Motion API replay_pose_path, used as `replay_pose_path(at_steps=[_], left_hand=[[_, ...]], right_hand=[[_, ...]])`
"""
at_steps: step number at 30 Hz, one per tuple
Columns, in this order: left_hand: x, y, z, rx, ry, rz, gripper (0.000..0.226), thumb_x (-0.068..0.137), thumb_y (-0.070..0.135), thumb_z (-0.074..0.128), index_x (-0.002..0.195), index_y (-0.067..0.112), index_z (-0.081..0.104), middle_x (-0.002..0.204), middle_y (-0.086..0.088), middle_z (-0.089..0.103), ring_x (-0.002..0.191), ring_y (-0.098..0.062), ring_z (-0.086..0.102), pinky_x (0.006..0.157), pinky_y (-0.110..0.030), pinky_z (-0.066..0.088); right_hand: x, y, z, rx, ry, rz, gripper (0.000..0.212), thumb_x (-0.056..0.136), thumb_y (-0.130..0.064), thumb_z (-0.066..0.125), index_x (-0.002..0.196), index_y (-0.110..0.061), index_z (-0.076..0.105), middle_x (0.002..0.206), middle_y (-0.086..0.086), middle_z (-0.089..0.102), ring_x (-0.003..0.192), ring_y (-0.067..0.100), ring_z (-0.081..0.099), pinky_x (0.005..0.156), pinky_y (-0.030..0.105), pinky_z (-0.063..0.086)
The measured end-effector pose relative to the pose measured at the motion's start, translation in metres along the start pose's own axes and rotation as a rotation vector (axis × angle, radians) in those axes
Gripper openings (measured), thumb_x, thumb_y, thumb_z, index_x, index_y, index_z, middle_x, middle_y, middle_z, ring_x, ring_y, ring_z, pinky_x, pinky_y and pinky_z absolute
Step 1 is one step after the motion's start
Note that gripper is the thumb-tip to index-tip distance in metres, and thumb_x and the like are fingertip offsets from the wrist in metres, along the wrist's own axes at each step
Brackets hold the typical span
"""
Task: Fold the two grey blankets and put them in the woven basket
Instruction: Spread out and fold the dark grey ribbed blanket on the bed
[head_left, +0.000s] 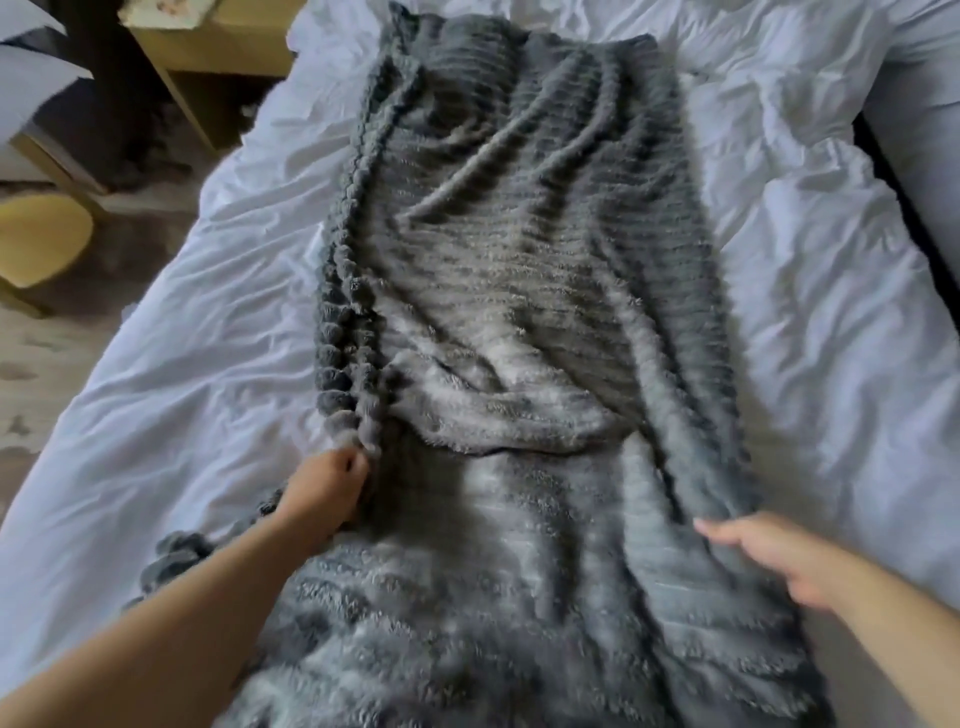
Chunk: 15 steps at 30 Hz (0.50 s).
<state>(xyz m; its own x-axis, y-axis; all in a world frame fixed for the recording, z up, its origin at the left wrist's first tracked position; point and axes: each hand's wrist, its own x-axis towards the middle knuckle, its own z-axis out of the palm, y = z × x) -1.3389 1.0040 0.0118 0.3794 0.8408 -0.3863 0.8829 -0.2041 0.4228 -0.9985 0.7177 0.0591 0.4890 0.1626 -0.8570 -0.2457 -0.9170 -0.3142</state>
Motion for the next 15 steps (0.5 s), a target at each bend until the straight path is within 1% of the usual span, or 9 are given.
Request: replay_pose_path(at_steps=[2,4,5,6,7,10,11,13,15], left_hand=[[0.022,0.014,-0.039,-0.222,0.266,-0.156,0.034,0.099,0.018,0.034,0.083,0.003,0.06,0.096,-0.027,0.063,0.089,-0.037,0.058,0.071,-0.034,0.04],[0.05,0.02,-0.097,-0.612,0.409,-0.288,0.035,0.1,0.023,0.029,0.104,0.009,0.061,0.114,-0.023,0.058,0.103,-0.035,0.06,0.077,-0.034,0.044],[0.06,0.022,-0.123,-0.81,0.413,-0.296,0.031,0.099,0.027,0.029,0.1,0.02,0.059,0.11,-0.016,0.056,0.095,-0.029,0.062,0.071,-0.033,0.046],[0.066,0.024,-0.143,-0.906,0.428,-0.29,0.027,0.098,0.031,0.032,0.094,0.024,0.057,0.103,-0.011,0.054,0.08,-0.022,0.062,0.062,-0.031,0.045],[0.068,0.024,-0.156,-0.905,0.432,-0.271,0.028,0.097,0.037,0.036,0.095,0.023,0.059,0.097,-0.01,0.055,0.073,-0.02,0.058,0.06,-0.032,0.044],[0.069,0.021,-0.155,-0.702,0.323,-0.333,0.064,0.093,0.06,0.04,0.127,0.009,0.054,0.114,-0.021,0.059,0.101,-0.033,0.058,0.094,-0.044,0.044],[0.064,0.018,-0.145,-0.656,0.247,-0.349,0.069,0.092,0.062,0.04,0.124,0.003,0.055,0.11,-0.024,0.058,0.096,-0.036,0.057,0.092,-0.041,0.043],[0.05,0.004,-0.115,-0.533,0.07,-0.349,0.058,0.092,0.058,0.046,0.104,0.004,0.062,0.097,-0.019,0.057,0.08,-0.034,0.056,0.076,-0.036,0.044],[0.035,-0.018,-0.081,-0.332,-0.068,-0.344,0.043,0.089,0.052,0.056,0.094,0.011,0.067,0.097,-0.018,0.066,0.088,-0.036,0.063,0.076,-0.037,0.049]], right_hand=[[-0.012,-0.045,-0.03,0.172,0.065,-0.192,0.024,0.084,-0.021,0.07,0.102,-0.005,0.069,0.09,0.008,0.074,0.078,0.021,0.07,0.073,0.033,0.054],[-0.014,-0.101,-0.07,0.451,0.262,-0.38,0.017,0.087,-0.024,0.067,0.096,-0.01,0.066,0.074,0.001,0.071,0.059,0.012,0.069,0.053,0.025,0.054],[-0.015,-0.128,-0.086,0.575,0.346,-0.457,0.021,0.087,-0.032,0.067,0.097,-0.014,0.064,0.078,-0.003,0.07,0.066,0.011,0.069,0.053,0.025,0.054],[-0.016,-0.15,-0.097,0.663,0.372,-0.508,0.034,0.084,-0.044,0.068,0.104,-0.017,0.063,0.09,-0.004,0.07,0.081,0.012,0.069,0.062,0.028,0.057],[-0.015,-0.168,-0.103,0.714,0.37,-0.534,0.053,0.077,-0.057,0.068,0.115,-0.021,0.06,0.104,-0.003,0.068,0.094,0.016,0.066,0.075,0.035,0.057],[-0.008,-0.183,-0.088,0.516,0.347,-0.433,0.102,0.055,-0.082,0.062,0.136,-0.023,0.048,0.135,0.001,0.054,0.118,0.02,0.054,0.098,0.038,0.043],[-0.005,-0.174,-0.075,0.391,0.377,-0.397,0.106,0.059,-0.082,0.06,0.141,-0.018,0.043,0.139,0.005,0.049,0.124,0.024,0.049,0.1,0.037,0.038],[0.007,-0.137,-0.049,0.174,0.431,-0.357,0.091,0.076,-0.07,0.059,0.136,-0.003,0.046,0.13,0.016,0.054,0.117,0.03,0.052,0.091,0.037,0.039],[0.02,-0.085,-0.02,0.036,0.358,-0.244,0.074,0.085,-0.057,0.059,0.128,0.003,0.052,0.126,0.021,0.056,0.114,0.035,0.054,0.089,0.04,0.041]])
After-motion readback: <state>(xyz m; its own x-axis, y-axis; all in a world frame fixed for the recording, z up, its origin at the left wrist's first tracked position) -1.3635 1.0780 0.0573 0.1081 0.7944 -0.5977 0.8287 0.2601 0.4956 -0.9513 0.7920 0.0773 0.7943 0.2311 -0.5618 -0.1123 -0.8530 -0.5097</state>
